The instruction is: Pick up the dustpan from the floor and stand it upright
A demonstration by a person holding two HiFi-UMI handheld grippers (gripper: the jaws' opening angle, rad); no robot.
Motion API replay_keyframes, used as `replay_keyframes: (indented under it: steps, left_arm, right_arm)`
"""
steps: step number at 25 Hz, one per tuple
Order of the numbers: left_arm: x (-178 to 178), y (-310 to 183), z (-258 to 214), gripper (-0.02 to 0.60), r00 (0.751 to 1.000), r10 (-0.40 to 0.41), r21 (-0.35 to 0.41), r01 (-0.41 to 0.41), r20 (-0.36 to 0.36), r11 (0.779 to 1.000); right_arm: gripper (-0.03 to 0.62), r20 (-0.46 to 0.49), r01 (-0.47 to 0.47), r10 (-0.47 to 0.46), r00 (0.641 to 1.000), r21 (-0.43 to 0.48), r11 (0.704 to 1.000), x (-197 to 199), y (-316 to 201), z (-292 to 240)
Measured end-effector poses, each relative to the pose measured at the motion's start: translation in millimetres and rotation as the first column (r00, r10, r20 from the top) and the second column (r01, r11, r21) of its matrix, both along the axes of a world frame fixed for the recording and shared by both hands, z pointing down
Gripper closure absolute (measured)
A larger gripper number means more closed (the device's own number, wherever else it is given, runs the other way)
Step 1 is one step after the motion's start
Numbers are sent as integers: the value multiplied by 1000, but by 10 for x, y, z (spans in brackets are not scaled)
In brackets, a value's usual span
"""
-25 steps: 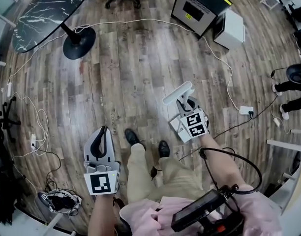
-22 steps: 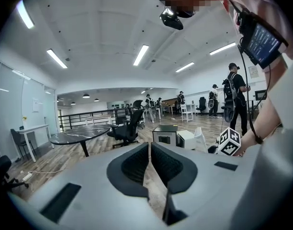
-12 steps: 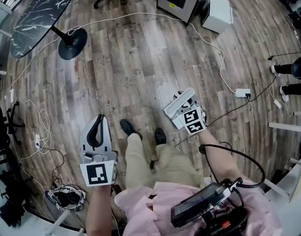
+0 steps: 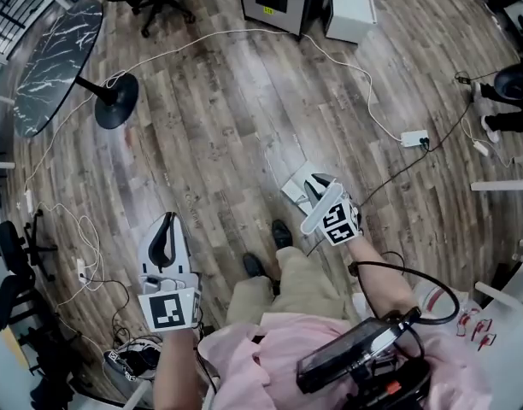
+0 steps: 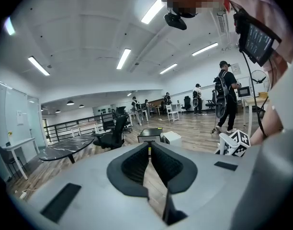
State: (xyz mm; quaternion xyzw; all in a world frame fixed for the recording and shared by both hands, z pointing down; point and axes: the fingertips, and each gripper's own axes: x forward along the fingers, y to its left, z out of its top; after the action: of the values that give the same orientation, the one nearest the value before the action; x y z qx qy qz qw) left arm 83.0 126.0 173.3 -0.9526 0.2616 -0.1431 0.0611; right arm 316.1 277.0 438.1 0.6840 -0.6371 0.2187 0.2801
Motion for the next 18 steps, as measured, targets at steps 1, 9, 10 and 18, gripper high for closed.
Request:
replay_keyframes:
  steps: [1,9,10,18]
  left_arm:
    - [13,5,-13,557,1000,15,3,-15,0,1000]
    - [196,249,-228,557,988,153,41,-151,-35,988]
    - [189,296,-242,557,985,168,45,-166,-36,985]
    - [-58,647,-362,557,970,240,70,-237,-46,969]
  right_arm:
    - [514,-3,-17,17,1000,-6,1000,9,72,14]
    - [414,-4,-127,127,992,-28,992,-7,551,-34]
    - [398,-2,-144,144,990,-36,989,-26,614,-26]
    - [372,-10,-238,238,971,-26,971,-264,1147,-141]
